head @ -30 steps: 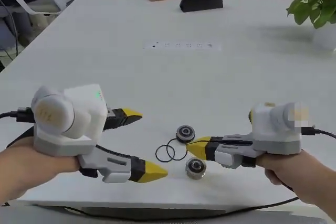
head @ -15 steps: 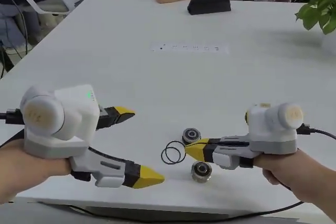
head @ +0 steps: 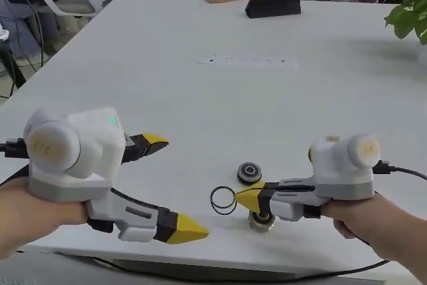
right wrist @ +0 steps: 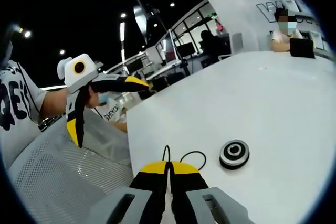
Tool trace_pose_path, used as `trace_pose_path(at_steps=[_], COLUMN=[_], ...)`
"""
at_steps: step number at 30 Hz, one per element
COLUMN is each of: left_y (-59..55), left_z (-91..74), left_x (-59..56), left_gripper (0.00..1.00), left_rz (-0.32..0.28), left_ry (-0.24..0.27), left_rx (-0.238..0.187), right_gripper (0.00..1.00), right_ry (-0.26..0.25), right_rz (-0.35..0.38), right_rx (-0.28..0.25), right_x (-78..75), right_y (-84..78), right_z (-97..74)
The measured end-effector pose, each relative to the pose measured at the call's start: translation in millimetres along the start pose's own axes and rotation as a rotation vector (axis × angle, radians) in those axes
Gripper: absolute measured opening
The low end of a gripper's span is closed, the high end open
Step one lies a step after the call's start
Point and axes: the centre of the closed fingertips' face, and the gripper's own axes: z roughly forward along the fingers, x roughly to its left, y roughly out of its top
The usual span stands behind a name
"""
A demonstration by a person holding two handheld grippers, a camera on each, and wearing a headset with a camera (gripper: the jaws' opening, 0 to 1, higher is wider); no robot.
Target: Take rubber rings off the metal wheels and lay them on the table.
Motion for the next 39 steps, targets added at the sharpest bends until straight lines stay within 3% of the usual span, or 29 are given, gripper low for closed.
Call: trace_pose_path(at_steps=[11,25,32,39], left_y=[-0.5,-3.7,-5.2,-6.0], left_z=[-3.0,-4.0,-3.6,-3.0], left_x=[-1.4,0.1,-0.5,-0.1], left_gripper=[0.97,0.98,0.98,0.97], left_rz=[-0.005,-0.012,-0.014,-0.018], left_ry=[-0.001,0.0,-0.004,-0.008], left_rx=[0.002,0.014,0.02,0.026], right_gripper=[0.0,0.0,0.0,0.04], right_ry=[0.018,0.005,-0.015,-0.041], right_rz=[0.01,0.011,-0.003,-0.063], right_rx=[0.032,0.079,0.087,0.11], right_x=[2.3,-4.4,-10.6,-15.8], right_y=[-7.8,-19.6,-19.7,-21.0], right_z=[6.8,12.4,13.5,13.9])
